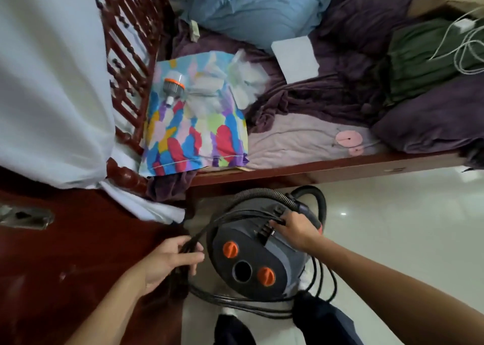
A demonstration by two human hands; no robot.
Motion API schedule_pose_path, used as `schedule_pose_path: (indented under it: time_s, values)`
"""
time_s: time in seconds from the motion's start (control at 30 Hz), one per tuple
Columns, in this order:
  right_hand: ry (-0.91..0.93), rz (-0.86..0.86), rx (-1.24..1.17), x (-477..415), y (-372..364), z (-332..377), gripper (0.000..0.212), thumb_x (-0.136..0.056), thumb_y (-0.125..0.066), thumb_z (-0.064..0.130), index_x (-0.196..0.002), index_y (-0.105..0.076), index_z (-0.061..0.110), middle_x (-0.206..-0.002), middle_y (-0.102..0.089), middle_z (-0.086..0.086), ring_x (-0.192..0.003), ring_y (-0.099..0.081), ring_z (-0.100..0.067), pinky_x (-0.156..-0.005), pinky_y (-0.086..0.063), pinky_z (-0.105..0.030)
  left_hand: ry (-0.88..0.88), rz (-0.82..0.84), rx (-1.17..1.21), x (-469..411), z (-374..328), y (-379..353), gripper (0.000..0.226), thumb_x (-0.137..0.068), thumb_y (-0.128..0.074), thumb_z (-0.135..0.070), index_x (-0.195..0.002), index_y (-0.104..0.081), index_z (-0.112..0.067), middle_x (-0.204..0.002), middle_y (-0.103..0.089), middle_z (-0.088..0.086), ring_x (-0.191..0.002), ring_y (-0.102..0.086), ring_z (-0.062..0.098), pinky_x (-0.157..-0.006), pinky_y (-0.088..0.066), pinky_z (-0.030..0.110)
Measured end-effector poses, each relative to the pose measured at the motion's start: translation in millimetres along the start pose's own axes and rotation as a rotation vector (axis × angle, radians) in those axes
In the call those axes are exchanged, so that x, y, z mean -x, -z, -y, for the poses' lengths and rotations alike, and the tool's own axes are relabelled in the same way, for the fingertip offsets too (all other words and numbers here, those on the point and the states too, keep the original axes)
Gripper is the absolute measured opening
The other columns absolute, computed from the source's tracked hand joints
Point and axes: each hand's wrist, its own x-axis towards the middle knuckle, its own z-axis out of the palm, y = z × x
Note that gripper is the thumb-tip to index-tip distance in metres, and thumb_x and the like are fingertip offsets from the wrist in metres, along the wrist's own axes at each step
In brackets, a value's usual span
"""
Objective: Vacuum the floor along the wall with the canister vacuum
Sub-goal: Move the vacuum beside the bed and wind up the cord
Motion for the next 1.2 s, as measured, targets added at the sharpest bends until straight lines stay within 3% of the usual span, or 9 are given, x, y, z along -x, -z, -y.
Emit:
schedule_pose_path:
  time_s: [0.1, 0.2, 0.33, 0.47, 0.6, 0.77, 0.9, 1.0, 1.2]
  values:
    - [-0.069, -0.016, 0.112, 6.0, -18.8, 7.0, 0.032, -0.097, -0.052, 0.045, -0.1, -0.069, 0.017, -0.096, -0.071, -0.01, -0.092, -0.066, -0.03, -0.076, -0.05, -0.037, -0.025, 0.054, -0.119, -42.4, 5.8, -6.7, 0.037, -0.072, -0.083, -0.008, -0.101, -0.062, 0.0, -0.082, -0.069, 0.008, -0.064, -0.061, 0.013, -0.06, -0.05, 0.027]
    - [-0.169, -0.045, 0.078, 11.1, -50.7, 8.3, 0.03, -0.095, -0.054, 0.043, -0.103, -0.071, 0.019, -0.1, -0.071, -0.009, -0.096, -0.065, -0.029, -0.076, -0.048, -0.035, -0.077, 0.03, -0.361, -86.1, 25.3, -12.5, 0.024, -0.078, -0.079, -0.021, -0.092, -0.065, -0.007, -0.081, -0.067, 0.007, -0.065, -0.06, 0.013, -0.057, -0.045, 0.032]
    - [-0.318, -0.039, 0.002, 16.4, -98.4, -4.6, 0.018, -0.089, -0.064, 0.033, -0.076, -0.061, 0.02, -0.084, -0.066, -0.005, -0.086, -0.063, -0.026, -0.065, -0.038, -0.029, -0.101, 0.047, -0.594, -141.1, 66.4, 2.5, 0.041, -0.093, -0.061, -0.037, -0.112, -0.064, 0.0, -0.118, -0.064, 0.019, -0.112, -0.058, 0.03, -0.094, -0.043, 0.039]
    - [-0.376, -0.129, -0.103, 13.9, -121.2, -40.0, 0.012, -0.086, -0.07, 0.027, -0.089, -0.066, 0.017, -0.087, -0.064, 0.0, -0.086, -0.062, -0.024, -0.07, -0.044, -0.032, -0.059, 0.014, -0.677, -185.6, 91.4, 11.5, 0.055, -0.098, -0.053, -0.034, -0.139, -0.044, 0.001, -0.146, -0.044, 0.017, -0.135, -0.04, 0.027, -0.105, -0.031, 0.029]
    - [-0.496, -0.406, -0.126, -12.7, -145.5, -63.7, 0.017, -0.095, -0.059, 0.034, -0.099, -0.06, 0.018, -0.097, -0.064, -0.007, -0.095, -0.061, -0.031, -0.072, -0.043, -0.036, -0.193, -0.11, -0.818, -234.2, 96.9, -3.0, 0.041, -0.1, -0.048, -0.03, -0.125, -0.052, 0.002, -0.129, -0.052, 0.023, -0.123, -0.046, 0.035, -0.1, -0.035, 0.038]
    - [-0.594, -0.664, -0.128, -40.9, -192.0, -58.6, 0.042, -0.097, -0.045, 0.04, -0.132, -0.054, 0.018, -0.119, -0.061, -0.011, -0.112, -0.054, -0.034, -0.095, -0.04, -0.045, -0.303, -0.208, -0.824, -262.9, 106.8, -19.8, 0.027, -0.096, -0.05, -0.031, -0.111, -0.053, -0.01, -0.117, -0.053, 0.012, -0.113, -0.047, 0.031, -0.097, -0.038, 0.046]
    - [-0.458, -0.804, 0.086, -35.9, -218.1, -65.4, 0.056, -0.096, -0.036, 0.056, -0.138, -0.053, 0.022, -0.107, -0.065, -0.002, -0.097, -0.06, -0.027, -0.079, -0.049, -0.042, -0.48, -0.329, -0.893, -255.5, 131.3, -27.7, 0.058, -0.089, -0.033, -0.053, -0.102, -0.06, -0.004, -0.104, -0.057, 0.014, -0.103, -0.05, 0.034, -0.089, -0.04, 0.048]
    - [-0.429, -0.885, 0.113, -36.6, -220.8, -78.7, 0.048, -0.098, -0.04, 0.051, -0.133, -0.059, 0.025, -0.101, -0.069, 0.002, -0.09, -0.063, -0.027, -0.07, -0.05, -0.04, -0.512, -0.433, -0.879, -259.8, 139.1, -39.9, 0.059, -0.088, -0.032, -0.053, -0.093, -0.061, -0.003, -0.098, -0.059, 0.015, -0.098, -0.052, 0.037, -0.082, -0.039, 0.047]
    - [-0.486, -0.948, 0.029, -10.7, -202.8, -117.7, 0.047, -0.095, -0.041, 0.054, -0.122, -0.069, 0.026, -0.096, -0.072, 0.004, -0.088, -0.065, -0.026, -0.068, -0.051, -0.038, -0.594, -0.419, -0.876, -260.5, 132.5, -94.0, 0.054, -0.089, -0.035, -0.046, -0.089, -0.064, 0.0, -0.092, -0.061, 0.018, -0.088, -0.055, 0.039, -0.076, -0.042, 0.047]
